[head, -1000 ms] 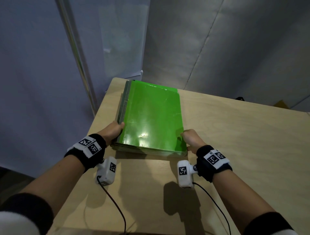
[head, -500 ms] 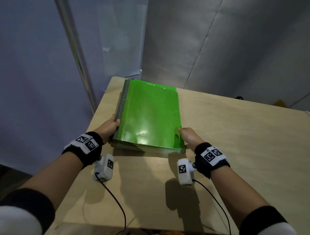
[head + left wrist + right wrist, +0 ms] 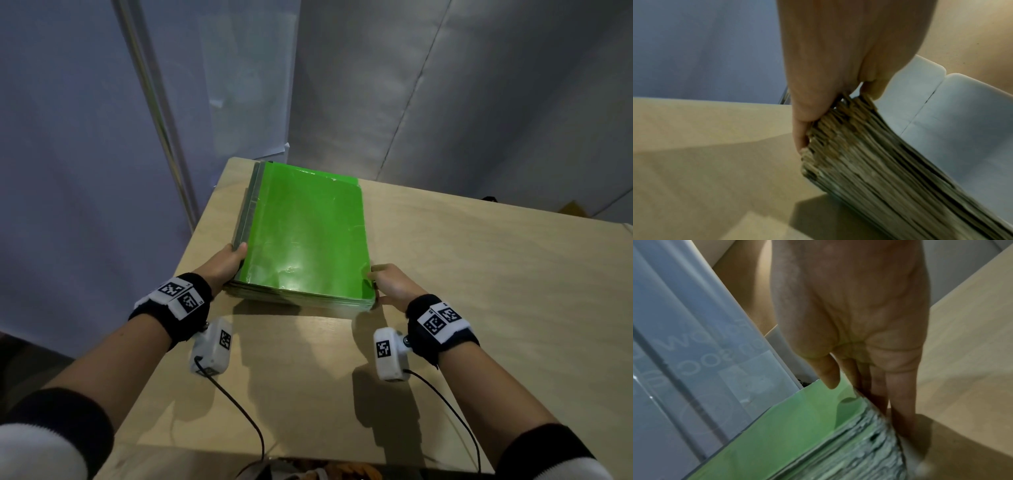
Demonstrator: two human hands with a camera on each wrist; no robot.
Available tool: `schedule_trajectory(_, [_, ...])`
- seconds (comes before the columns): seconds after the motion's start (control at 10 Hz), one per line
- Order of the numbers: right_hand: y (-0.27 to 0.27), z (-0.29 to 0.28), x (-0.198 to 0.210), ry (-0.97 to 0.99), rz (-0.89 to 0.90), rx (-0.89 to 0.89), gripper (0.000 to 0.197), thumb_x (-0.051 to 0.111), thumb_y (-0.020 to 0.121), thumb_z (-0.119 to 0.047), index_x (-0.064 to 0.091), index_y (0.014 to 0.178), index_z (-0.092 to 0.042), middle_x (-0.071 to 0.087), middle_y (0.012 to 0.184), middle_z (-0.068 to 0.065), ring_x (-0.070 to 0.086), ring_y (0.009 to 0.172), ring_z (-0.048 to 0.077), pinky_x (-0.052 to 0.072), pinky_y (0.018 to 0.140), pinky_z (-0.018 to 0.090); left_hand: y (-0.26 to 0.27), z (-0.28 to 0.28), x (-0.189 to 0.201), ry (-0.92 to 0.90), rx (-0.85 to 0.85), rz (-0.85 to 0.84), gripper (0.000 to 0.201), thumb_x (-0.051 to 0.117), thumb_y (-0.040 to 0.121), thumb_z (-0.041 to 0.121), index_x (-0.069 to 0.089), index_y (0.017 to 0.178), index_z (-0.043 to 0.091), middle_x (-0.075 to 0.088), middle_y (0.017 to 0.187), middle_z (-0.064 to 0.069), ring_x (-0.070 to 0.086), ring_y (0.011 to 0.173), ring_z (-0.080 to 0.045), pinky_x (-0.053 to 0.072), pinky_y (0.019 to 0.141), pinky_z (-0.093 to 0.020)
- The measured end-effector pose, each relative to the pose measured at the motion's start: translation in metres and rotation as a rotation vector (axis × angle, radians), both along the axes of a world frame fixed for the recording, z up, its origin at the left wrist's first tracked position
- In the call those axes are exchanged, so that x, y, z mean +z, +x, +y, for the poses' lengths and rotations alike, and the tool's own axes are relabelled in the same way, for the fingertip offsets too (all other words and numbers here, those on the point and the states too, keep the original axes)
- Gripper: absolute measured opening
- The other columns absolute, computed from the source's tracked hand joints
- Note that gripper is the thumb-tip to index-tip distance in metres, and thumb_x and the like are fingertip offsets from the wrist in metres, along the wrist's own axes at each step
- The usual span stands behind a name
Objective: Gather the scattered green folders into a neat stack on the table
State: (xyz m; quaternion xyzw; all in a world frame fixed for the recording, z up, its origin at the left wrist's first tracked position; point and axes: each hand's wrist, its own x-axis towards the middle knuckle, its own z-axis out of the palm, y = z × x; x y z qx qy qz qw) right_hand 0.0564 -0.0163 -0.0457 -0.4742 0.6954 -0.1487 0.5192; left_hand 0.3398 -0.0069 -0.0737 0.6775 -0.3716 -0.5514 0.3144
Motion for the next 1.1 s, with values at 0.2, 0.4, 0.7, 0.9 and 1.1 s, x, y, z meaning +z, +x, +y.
schedule_trajectory(0.2, [0.006,0.003,0.0,-0.03,0.028,0.027,0.011,0.043,0.094,-0.003,0.052,0.096,0.004,0.052,0.073,0.009,0.054,0.07,0.024,0.046,0.064,0.036,-0.002,0.002,0.0,-0.014,-0.014,-0.086,0.058,0.032,0.099,0.036,0.03,0.143,-0.001,0.045,0.142,-0.019,0.045,0.13,-0.033,0.034,0.111,-0.046])
schedule_trajectory(0.4, [0.005,0.005,0.002,-0.034,0.044,0.047,0.016,0.045,0.094,-0.006,0.053,0.1,0.006,0.054,0.079,0.012,0.056,0.083,0.03,0.052,0.071,0.045,-0.008,0.008,0.007,-0.007,-0.018,-0.154,0.056,0.032,0.1,0.034,0.03,0.143,-0.001,0.043,0.142,-0.021,0.044,0.129,-0.034,0.034,0.11,-0.042])
schedule_trajectory(0.7, [0.003,-0.004,0.001,-0.017,0.098,0.058,0.032,0.052,0.093,-0.013,0.052,0.115,0.011,0.055,0.105,0.021,0.056,0.102,0.033,0.046,0.097,0.047,-0.02,0.006,0.014,0.011,0.021,-0.334,0.066,0.031,0.1,0.033,0.007,0.149,-0.004,0.016,0.157,-0.022,0.024,0.143,-0.035,0.025,0.112,-0.039])
schedule_trajectory(0.9, [-0.003,-0.006,0.001,-0.013,0.099,0.093,0.038,0.054,0.092,-0.016,0.051,0.119,0.01,0.059,0.117,0.023,0.058,0.108,0.034,0.047,0.099,0.046,-0.027,0.002,0.02,-0.035,0.034,-0.453,0.067,0.037,0.098,0.034,0.008,0.149,0.0,0.014,0.157,-0.023,0.023,0.142,-0.039,0.025,0.113,-0.045])
schedule_trajectory(1.1, [-0.008,-0.001,0.028,-0.05,0.162,0.104,0.044,0.049,0.095,-0.016,0.041,0.132,0.007,0.048,0.134,0.022,0.048,0.12,0.033,0.043,0.099,0.042,-0.039,0.002,0.032,-0.166,0.071,-0.665,0.059,0.047,0.094,0.029,0.028,0.145,0.005,0.028,0.151,-0.02,0.028,0.139,-0.038,0.021,0.114,-0.051])
